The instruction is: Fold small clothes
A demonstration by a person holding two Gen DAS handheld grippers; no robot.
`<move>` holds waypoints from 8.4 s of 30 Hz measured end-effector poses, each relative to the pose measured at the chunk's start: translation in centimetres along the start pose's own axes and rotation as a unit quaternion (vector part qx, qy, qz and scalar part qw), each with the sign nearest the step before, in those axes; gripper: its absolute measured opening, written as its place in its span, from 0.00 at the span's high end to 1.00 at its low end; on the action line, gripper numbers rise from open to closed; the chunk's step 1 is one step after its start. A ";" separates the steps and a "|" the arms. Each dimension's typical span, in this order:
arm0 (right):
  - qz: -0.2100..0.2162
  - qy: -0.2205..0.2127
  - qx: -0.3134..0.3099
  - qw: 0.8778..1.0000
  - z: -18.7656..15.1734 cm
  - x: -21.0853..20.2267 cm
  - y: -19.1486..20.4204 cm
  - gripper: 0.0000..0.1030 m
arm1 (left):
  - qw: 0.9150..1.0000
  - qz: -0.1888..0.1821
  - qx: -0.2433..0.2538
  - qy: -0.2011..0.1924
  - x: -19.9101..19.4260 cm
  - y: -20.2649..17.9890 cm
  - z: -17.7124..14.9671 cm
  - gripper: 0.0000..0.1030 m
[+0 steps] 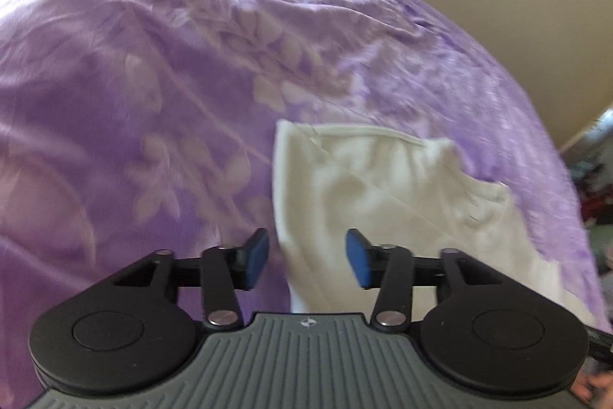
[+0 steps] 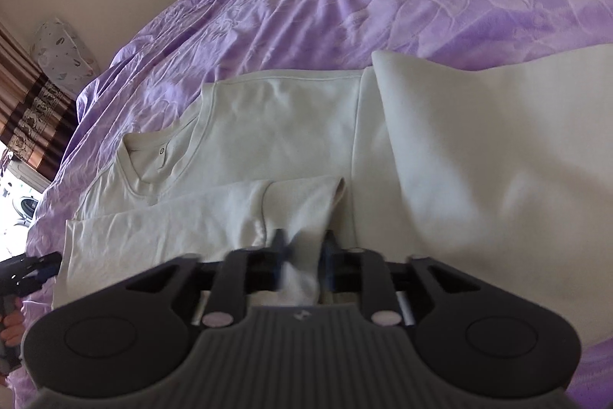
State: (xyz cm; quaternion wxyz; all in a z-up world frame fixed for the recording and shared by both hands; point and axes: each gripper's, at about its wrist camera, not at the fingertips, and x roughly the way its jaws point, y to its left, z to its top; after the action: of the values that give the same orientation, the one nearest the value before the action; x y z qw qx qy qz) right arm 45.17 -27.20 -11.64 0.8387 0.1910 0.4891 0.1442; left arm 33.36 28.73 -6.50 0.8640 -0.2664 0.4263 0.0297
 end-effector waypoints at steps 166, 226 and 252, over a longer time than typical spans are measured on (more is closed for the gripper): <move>-0.168 0.012 -0.297 0.940 -7.7 -5.2 2.2 0.99 | 0.976 0.126 0.169 -0.062 0.2 -9.0 -1.9 0.98; -0.153 0.107 -0.491 0.851 -27.3 -29.4 5.5 0.65 | 0.854 0.085 0.502 0.110 -22.3 -12.0 -26.0 0.65; -0.157 0.130 -0.482 0.852 -27.1 -28.9 4.2 1.00 | 0.809 0.061 0.564 0.153 -23.1 -11.2 -28.8 0.47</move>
State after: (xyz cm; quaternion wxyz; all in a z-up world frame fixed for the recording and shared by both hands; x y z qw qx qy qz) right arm 7.31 -31.07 0.27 0.7662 -0.3368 0.4862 0.2511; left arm 1.01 9.20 1.53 0.7823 0.2930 0.5101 -0.2048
